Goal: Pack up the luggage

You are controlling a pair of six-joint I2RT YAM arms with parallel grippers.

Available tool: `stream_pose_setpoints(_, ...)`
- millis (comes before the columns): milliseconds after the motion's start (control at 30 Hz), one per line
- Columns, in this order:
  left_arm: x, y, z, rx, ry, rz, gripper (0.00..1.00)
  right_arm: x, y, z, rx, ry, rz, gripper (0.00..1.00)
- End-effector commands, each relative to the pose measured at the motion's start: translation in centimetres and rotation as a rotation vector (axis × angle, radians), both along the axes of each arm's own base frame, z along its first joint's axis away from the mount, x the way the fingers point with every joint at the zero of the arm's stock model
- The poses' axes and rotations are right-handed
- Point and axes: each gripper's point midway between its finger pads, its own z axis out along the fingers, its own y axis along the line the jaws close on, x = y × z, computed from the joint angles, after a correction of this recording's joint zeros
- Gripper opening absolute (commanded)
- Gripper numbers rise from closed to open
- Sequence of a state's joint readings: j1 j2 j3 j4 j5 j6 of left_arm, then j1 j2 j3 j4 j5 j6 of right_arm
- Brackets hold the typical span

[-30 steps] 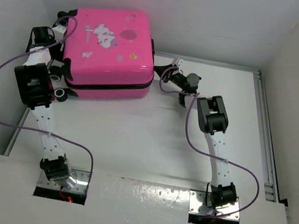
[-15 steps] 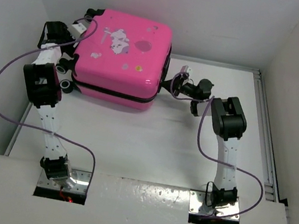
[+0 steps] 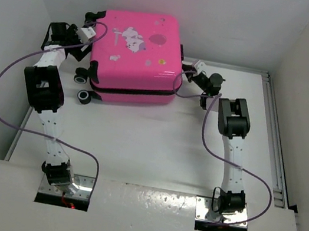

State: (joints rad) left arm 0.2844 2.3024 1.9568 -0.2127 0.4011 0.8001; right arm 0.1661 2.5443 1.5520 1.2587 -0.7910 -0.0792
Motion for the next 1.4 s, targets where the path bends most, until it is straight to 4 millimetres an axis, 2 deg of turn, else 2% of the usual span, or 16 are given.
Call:
stream_pose_setpoints(0,-2.0,-14.3,-2.0,-0.041,0.089,-0.395,0.91,5.5,-1.0,1.3,-0.002,-0.119,-0.279,0.00)
stream_pose_setpoints(33,-2.1,-14.1,-1.8,-0.031,0.082,-0.386,0.91,7.1,-1.4,3.8,0.027,-0.174,-0.322,0.00)
stream_pose_setpoints(300,0.5,-14.5,-1.7,-0.112,0.071,-0.280,0.91,11.8,0.5,-1.6,0.027,-0.102,-0.351,0.00)
stream_pose_setpoints(433,1.1,-14.2,-1.8,-0.127,0.067,-0.244,0.91,11.7,1.1,-0.7,0.050,-0.151,-0.375,0.00)
stream_pose_setpoints(500,1.3,-14.2,-1.5,-0.153,0.056,-0.227,0.96,10.8,0.7,-3.6,0.039,-0.084,-0.389,0.19)
stream_pose_setpoints(533,1.6,-14.4,-0.1,-0.188,0.021,-0.205,0.98,10.3,0.6,-1.5,0.087,-0.105,-0.392,0.30)
stream_pose_setpoints(600,1.8,-14.1,0.8,-0.220,-0.007,-0.155,0.99,9.3,-0.1,-2.5,0.115,-0.078,-0.403,0.50)
stream_pose_setpoints(667,1.7,-14.1,3.2,-0.266,-0.056,-0.123,0.99,8.5,-0.4,1.6,0.208,-0.073,-0.368,0.64)
stream_pose_setpoints(700,1.5,-14.2,3.9,-0.275,-0.060,-0.118,0.99,6.6,0.4,0.7,0.228,0.013,-0.308,0.68)
stream_pose_setpoints(767,0.7,-14.1,4.7,-0.317,-0.060,-0.104,0.99,5.0,0.7,5.5,0.306,0.025,-0.241,0.74)
stream_pose_setpoints(800,0.3,-13.6,6.8,-0.320,-0.096,-0.097,0.99,2.9,1.8,2.7,0.298,0.147,-0.158,0.79)
stream_pose_setpoints(933,-2.4,-12.2,10.0,-0.403,-0.121,-0.037,0.99,-2.8,5.8,4.9,0.348,0.271,0.064,0.80)
stream_pose_setpoints(1033,-4.5,-9.2,11.5,-0.501,-0.162,0.110,0.99,-8.1,8.9,7.5,0.370,0.298,0.233,0.72)
stream_pose_setpoints(1067,-5.6,-8.4,14.7,-0.511,-0.231,0.136,0.99,-10.0,10.9,7.9,0.383,0.337,0.295,0.71)
stream_pose_setpoints(1233,-9.5,-3.5,20.7,-0.551,-0.349,0.368,0.99,-16.0,14.6,10.1,0.376,0.340,0.462,0.63)
stream_pose_setpoints(1367,-12.7,-3.5,22.4,-0.501,-0.288,0.379,0.99,-20.5,17.8,11.1,0.366,0.348,0.570,0.61)
